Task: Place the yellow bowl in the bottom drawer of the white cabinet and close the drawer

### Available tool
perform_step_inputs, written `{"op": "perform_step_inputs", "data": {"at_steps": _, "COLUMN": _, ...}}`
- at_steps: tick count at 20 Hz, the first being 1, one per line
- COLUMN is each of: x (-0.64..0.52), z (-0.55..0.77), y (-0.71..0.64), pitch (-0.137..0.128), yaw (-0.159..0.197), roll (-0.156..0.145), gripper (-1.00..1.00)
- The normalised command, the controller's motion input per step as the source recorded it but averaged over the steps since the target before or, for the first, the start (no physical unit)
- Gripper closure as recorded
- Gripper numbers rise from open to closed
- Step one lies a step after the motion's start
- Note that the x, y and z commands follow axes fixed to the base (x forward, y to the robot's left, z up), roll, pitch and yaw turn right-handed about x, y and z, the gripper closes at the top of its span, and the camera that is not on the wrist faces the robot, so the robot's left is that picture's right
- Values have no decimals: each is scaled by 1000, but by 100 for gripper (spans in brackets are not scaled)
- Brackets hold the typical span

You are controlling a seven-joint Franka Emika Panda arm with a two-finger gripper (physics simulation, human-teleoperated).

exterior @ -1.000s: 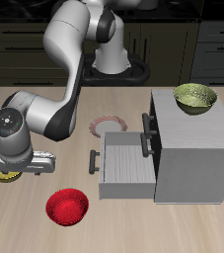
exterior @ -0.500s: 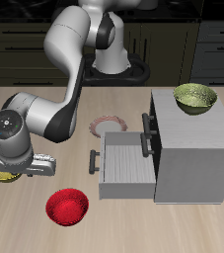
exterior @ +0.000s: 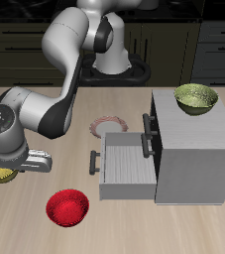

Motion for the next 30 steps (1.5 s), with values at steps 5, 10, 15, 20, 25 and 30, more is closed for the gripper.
{"op": "perform_step_inputs", "data": {"at_steps": 5, "x": -45, "z": 193, "y": 117, "pitch": -21, "yaw": 29, "roll": 14, "gripper": 100}}
{"op": "perform_step_inputs", "data": {"at_steps": 10, "x": -4, "z": 269, "y": 289, "pitch": -45, "yaw": 53, "roll": 51, "gripper": 100}}
{"op": "perform_step_inputs", "data": {"at_steps": 15, "x": 6, "z": 296, "y": 413, "pitch": -35, "yaw": 28, "roll": 70, "gripper": 100}}
{"op": "perform_step_inputs", "data": {"at_steps": 20, "x": -1, "z": 274, "y": 451, "pitch": -13, "yaw": 33, "roll": 50, "gripper": 100}}
{"op": "perform_step_inputs", "data": {"at_steps": 25, "x": -1, "z": 144, "y": 340, "pitch": 8, "yaw": 11, "roll": 23, "gripper": 100}}
{"op": "perform_step_inputs", "data": {"at_steps": 30, "x": -8, "z": 35, "y": 203, "pitch": 21, "yaw": 2, "roll": -18, "gripper": 100}}
